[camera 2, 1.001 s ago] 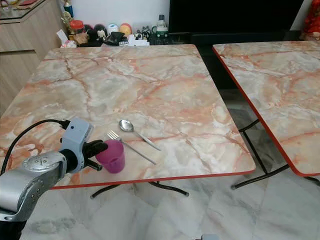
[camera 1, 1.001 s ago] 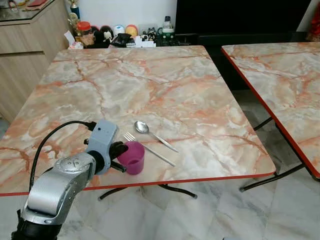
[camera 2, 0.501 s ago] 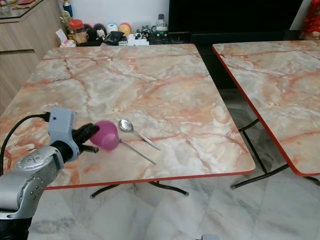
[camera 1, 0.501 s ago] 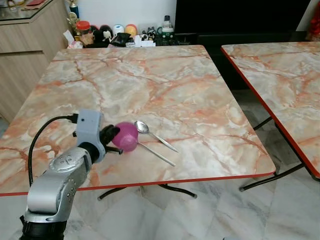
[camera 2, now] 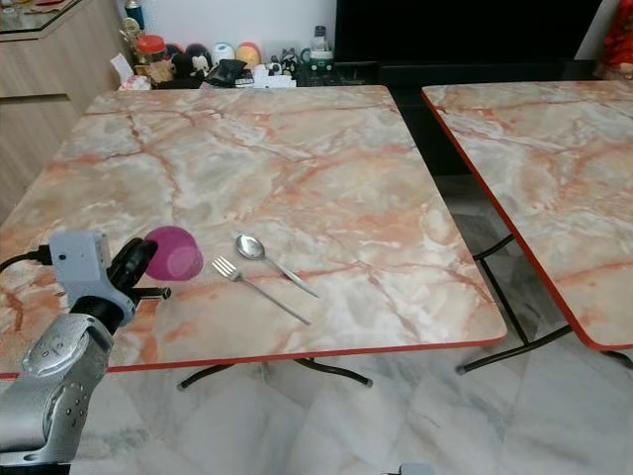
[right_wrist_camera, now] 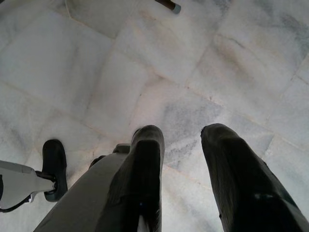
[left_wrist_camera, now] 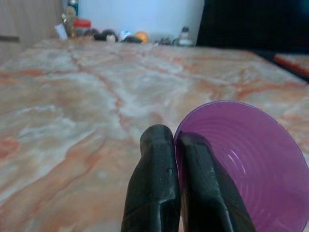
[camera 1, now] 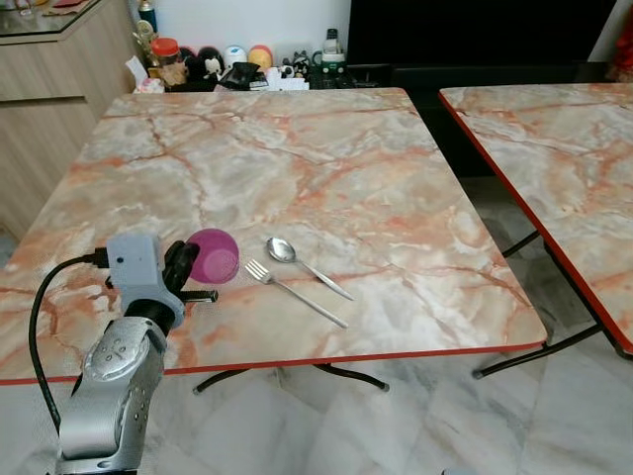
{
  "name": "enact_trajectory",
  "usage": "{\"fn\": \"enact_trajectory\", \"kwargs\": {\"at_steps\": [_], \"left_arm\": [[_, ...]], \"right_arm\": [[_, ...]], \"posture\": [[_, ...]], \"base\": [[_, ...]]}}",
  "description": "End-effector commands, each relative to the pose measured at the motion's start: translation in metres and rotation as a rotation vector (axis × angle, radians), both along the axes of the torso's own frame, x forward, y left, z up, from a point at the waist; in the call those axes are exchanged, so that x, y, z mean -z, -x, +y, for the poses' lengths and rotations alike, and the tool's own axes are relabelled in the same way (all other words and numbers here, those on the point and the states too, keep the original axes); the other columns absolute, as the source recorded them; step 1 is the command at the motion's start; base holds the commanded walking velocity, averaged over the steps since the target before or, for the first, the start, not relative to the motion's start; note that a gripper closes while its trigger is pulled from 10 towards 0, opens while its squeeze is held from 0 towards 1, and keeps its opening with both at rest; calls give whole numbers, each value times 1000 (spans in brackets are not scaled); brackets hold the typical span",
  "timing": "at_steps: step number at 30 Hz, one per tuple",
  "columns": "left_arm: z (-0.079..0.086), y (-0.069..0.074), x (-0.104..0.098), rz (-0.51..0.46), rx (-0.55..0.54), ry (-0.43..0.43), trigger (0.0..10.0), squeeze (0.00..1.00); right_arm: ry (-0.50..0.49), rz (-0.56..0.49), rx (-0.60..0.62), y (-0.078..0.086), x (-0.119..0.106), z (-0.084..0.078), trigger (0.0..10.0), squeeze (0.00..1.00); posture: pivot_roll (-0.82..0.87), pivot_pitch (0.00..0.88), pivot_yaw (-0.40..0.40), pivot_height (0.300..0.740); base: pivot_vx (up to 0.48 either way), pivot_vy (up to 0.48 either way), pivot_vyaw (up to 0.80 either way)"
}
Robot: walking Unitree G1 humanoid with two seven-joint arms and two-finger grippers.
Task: Setting the table
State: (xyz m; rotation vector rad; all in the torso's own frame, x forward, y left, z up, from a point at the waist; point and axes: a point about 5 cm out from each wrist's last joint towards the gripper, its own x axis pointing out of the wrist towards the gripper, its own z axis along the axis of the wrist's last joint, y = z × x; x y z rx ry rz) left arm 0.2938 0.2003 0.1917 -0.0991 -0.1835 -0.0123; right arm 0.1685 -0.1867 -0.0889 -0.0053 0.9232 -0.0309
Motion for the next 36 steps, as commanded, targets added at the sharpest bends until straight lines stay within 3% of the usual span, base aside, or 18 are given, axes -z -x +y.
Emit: {"fn": "enact_trajectory", "kwargs": {"at_steps": [1,8,36], "left_arm": [[-1,1,1,-34,9,29,10000,0],[-3,2,7,-60,-27,19,10000,0],[-8,-5,-1,-97,-15,4,10000,0]], "right_arm": [[-7,13,20,6,2,-2,10000,0],[-7,13,24,6,2,-3,10000,0],[-8,13,20,8,3,-1,10000,0]], "posture": [[78,117,-15,740],[75,109,-20,740],[56,72,-8,740]], "base": [[0,0,0],[0,0,0],[0,-464,0]]}}
